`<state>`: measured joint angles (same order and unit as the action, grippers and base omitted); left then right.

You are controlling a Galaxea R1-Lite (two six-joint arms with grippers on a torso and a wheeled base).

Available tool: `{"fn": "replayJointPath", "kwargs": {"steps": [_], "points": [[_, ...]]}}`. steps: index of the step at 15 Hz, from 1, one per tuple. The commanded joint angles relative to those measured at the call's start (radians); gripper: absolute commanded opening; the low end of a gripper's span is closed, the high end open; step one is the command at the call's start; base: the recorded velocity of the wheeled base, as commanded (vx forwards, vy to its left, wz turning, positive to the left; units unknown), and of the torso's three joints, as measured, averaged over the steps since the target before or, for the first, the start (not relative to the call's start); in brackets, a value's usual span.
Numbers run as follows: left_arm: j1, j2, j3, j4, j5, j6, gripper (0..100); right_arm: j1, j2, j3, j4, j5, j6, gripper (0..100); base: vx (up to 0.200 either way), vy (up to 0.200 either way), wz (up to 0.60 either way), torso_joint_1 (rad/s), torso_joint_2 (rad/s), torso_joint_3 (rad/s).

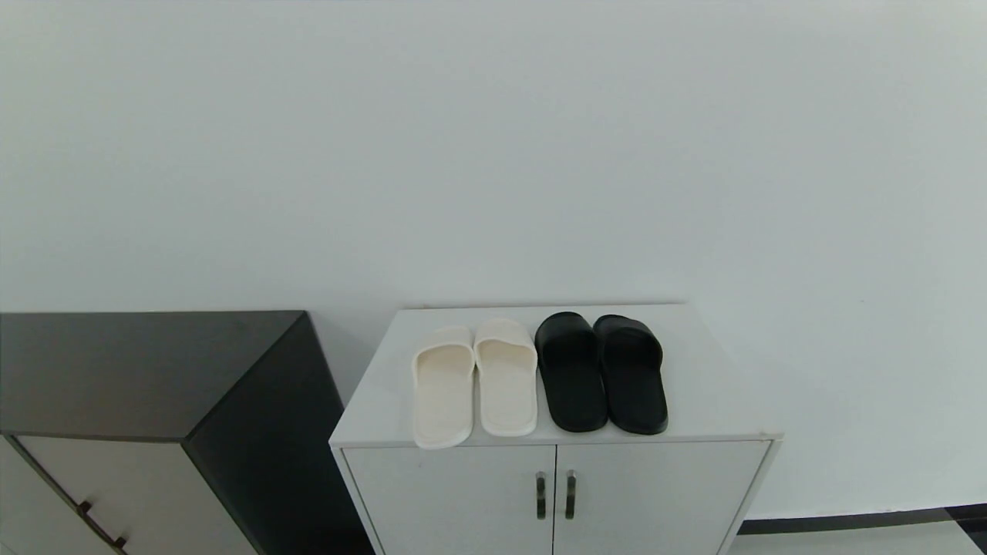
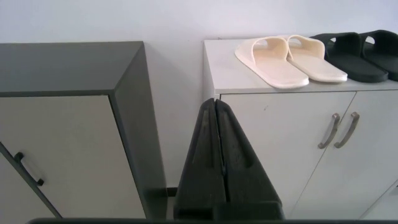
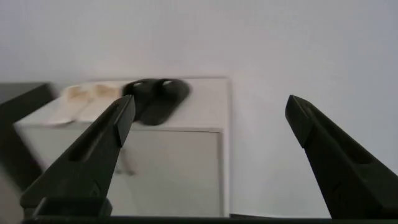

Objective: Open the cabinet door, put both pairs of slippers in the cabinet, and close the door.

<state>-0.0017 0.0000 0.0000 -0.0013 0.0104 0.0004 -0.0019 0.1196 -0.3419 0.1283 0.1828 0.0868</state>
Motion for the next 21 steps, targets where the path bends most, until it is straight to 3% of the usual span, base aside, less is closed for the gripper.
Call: {"fn": "replayJointPath", "kwargs": {"steps": [1, 3, 5, 6, 7, 8, 9, 10, 12, 17, 21], "points": [[0.0, 0.0, 0.0, 0.0, 0.0, 0.0, 0, -0.001, 0.322, -0.129, 0.12, 0.245, 0.014, 100, 0.0, 0.0, 0.0, 0.0, 0.0, 0.0], [0.0, 0.0, 0.0, 0.0, -0.003, 0.003, 0, 0.042, 0.575, -0.154, 0.004, 0.313, 0.007, 100, 0.0, 0.0, 0.0, 0.0, 0.0, 0.0], [0.0, 0.002, 0.0, 0.001, -0.004, 0.012, 0, 0.143, 0.747, -0.154, -0.179, 0.282, 0.024, 100, 0.0, 0.0, 0.0, 0.0, 0.0, 0.0], [0.0, 0.002, 0.0, 0.001, -0.004, 0.016, 0, 0.276, 0.884, -0.187, -0.328, 0.119, 0.045, 100, 0.0, 0.0, 0.0, 0.0, 0.0, 0.0], [0.0, 0.0, 0.0, 0.001, -0.004, 0.016, 0, 0.378, 0.943, -0.221, -0.392, 0.017, 0.077, 100, 0.0, 0.0, 0.0, 0.0, 0.0, 0.0], [0.0, 0.0, 0.0, 0.0, -0.006, 0.016, 0, 0.49, 1.003, -0.276, -0.42, -0.091, 0.105, 100, 0.0, 0.0, 0.0, 0.0, 0.0, 0.0], [0.0, 0.0, 0.0, 0.001, -0.006, 0.016, 0, 0.54, 1.031, -0.308, -0.418, -0.14, 0.108, 100, 0.0, 0.0, 0.0, 0.0, 0.0, 0.0], [0.0, 0.002, 0.0, 0.001, -0.006, 0.016, 0, 0.649, 1.12, -0.384, -0.417, -0.278, 0.11, 100, 0.0, 0.0, 0.0, 0.0, 0.0, 0.0], [0.0, 0.0, 0.0, 0.0, -0.006, 0.015, 0, 0.747, 1.235, -0.445, -0.424, -0.407, 0.111, 100, 0.0, 0.0, 0.0, 0.0, 0.0, 0.0], [0.0, 0.002, 0.0, 0.001, -0.006, 0.015, 0, 0.816, 1.47, -0.548, -0.443, -0.537, 0.217, 100, 0.0, 0.0, 0.0, 0.0, 0.0, 0.0], [0.0, 0.002, 0.0, 0.0, -0.006, 0.015, 0, 0.815, 1.606, -0.548, -0.605, -0.638, 0.215, 100, 0.0, 0.0, 0.0, 0.0, 0.0, 0.0]]}}
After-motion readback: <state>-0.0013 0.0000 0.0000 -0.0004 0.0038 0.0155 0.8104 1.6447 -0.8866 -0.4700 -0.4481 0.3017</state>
